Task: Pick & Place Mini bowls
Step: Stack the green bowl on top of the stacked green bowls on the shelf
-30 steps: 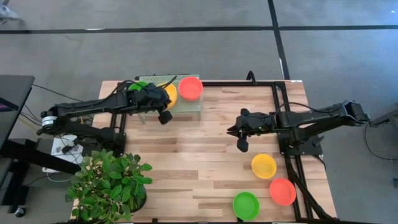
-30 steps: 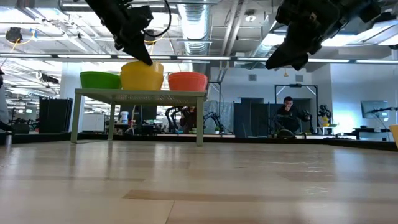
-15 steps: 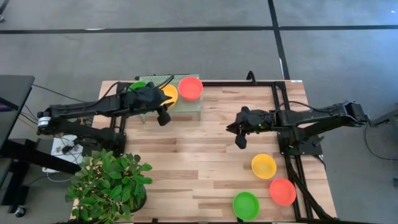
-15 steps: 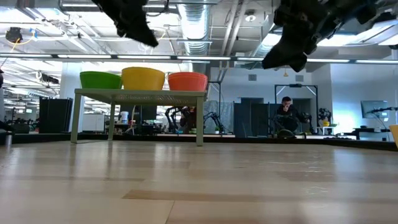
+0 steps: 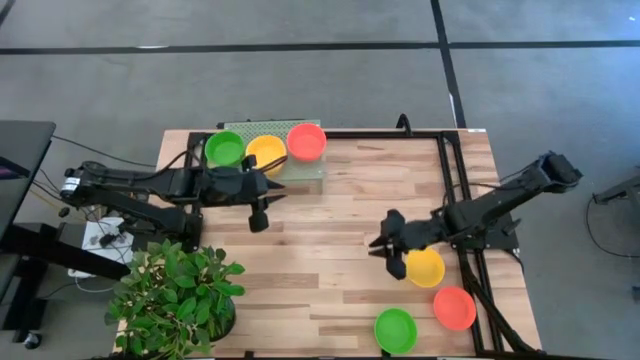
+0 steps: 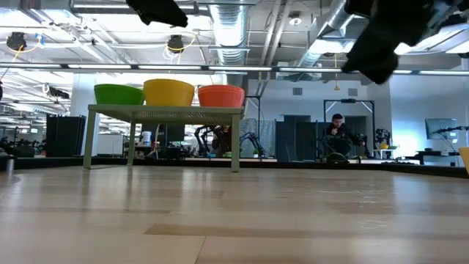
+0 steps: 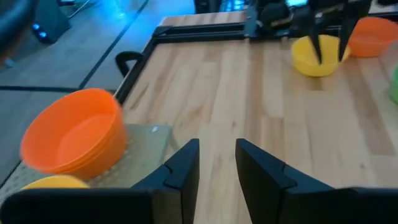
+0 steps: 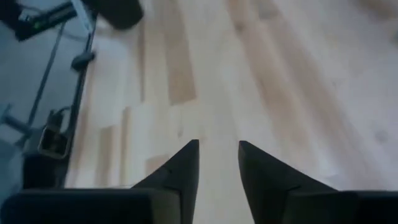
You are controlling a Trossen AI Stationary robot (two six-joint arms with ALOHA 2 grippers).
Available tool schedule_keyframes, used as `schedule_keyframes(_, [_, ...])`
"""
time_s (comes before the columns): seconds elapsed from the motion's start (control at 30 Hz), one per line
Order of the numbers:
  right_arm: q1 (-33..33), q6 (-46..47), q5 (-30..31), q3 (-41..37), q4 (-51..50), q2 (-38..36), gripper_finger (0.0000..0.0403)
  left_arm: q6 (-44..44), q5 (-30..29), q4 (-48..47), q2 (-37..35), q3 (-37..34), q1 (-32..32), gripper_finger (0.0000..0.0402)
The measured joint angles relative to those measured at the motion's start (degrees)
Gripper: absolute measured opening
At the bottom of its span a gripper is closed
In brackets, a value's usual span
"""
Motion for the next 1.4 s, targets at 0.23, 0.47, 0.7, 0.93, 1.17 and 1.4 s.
schedule_keyframes(0.23, [4.89,1.16,-6.79,0.70,0.81,9.28,0.0147,-0.01,-0.11,0.57,0.00,0.00,-1.47,0.0106])
schedule_keyframes(0.47, [7.68,1.22,-17.11,8.57,-2.75,16.51,0.0152,-0.45,-0.11,1.11,0.02,0.00,-1.40,0.0106])
schedule_keyframes(0.7, [11.86,1.77,-20.02,15.34,-13.23,25.31,0.0146,-2.83,-0.12,1.66,0.03,-0.02,-1.38,0.0106])
schedule_keyframes(0.93, [14.63,1.82,-20.07,19.54,-18.22,30.52,0.0147,-2.83,-0.11,2.40,0.04,-0.04,-1.38,0.0106])
schedule_keyframes(1.17, [15.13,4.46,-20.17,19.58,-21.10,33.74,0.0128,-2.83,-0.12,3.28,0.04,-0.04,-1.38,0.0106])
schedule_keyframes(1.4, [11.73,8.90,-21.99,19.58,-22.18,33.58,0.0025,0.38,1.72,5.79,0.65,-0.07,-2.07,0.0106])
